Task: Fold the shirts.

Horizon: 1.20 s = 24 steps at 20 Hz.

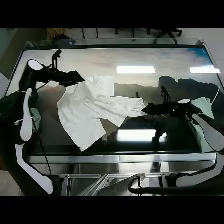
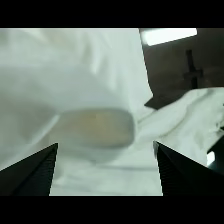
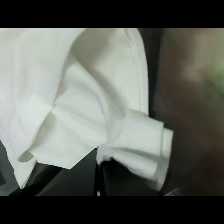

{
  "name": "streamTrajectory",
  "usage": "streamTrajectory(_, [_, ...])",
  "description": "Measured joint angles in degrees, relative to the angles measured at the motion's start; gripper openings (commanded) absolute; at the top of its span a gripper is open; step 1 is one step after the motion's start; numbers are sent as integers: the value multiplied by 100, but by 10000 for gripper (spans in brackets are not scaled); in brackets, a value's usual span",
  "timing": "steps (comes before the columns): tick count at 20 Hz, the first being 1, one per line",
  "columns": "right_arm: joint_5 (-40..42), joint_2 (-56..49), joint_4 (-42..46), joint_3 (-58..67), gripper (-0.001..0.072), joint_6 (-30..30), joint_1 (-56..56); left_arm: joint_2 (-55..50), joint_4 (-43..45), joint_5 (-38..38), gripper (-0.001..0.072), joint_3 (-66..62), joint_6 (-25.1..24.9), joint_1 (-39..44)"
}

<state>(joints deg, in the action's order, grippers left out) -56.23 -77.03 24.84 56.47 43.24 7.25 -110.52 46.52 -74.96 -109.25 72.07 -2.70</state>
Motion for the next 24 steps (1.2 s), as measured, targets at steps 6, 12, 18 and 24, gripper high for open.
streamTrajectory(6, [-343, 299, 136, -7, 19, -2, 17, 1320, 481, -1123, 670, 2135, 708, -793])
streamTrajectory(12, [-476, 509, 221, -7, 19, 223, 188, 3143, 730, -319, 670, 5687, 660, -1508])
streamTrajectory(18, [-673, 544, 236, -7, 18, 321, 256, 3956, 708, 1357, 670, 7283, 529, -1663])
streamTrajectory(24, [-710, 544, 238, -7, 19, 341, 260, 3412, -433, 2343, 354, 7228, 0, -1558])
